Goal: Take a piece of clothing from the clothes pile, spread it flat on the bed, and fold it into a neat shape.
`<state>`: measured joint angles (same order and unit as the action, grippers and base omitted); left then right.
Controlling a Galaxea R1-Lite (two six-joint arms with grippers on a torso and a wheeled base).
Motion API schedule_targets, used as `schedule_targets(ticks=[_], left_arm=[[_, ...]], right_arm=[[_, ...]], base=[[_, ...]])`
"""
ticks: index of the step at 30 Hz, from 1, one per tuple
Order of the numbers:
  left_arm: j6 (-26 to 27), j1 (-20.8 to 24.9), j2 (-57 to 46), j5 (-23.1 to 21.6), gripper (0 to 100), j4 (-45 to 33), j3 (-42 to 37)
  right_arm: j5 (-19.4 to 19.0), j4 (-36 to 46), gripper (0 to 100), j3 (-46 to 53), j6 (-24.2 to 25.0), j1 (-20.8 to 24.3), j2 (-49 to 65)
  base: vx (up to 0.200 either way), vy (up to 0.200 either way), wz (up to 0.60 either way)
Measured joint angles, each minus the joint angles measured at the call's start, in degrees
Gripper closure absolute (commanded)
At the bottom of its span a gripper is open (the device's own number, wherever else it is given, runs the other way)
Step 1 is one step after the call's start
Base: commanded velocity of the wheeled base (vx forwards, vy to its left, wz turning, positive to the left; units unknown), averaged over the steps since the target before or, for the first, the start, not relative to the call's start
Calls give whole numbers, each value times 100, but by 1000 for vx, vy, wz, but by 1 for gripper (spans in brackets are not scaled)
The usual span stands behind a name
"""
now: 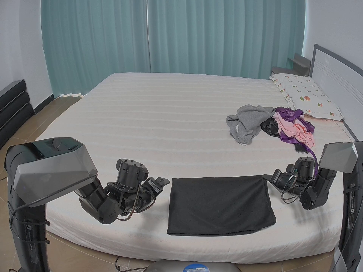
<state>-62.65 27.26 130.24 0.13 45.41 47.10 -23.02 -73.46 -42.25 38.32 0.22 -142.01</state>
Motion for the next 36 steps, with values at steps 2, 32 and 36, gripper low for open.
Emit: schedule_targets(ticks=[2,32,36], left_arm=[[2,0,0,-2,0,0,0],[29,33,38,11,0,0,16],[29,30,44,18,0,2,27]], right_arm=[[44,0,100,-9,-20,-22,-11],[49,-72,0,441,5,-112,245],[49,-90,0,516,16,-116,304]], base=[[0,0,0],[-20,0,0],[-150,0,0]])
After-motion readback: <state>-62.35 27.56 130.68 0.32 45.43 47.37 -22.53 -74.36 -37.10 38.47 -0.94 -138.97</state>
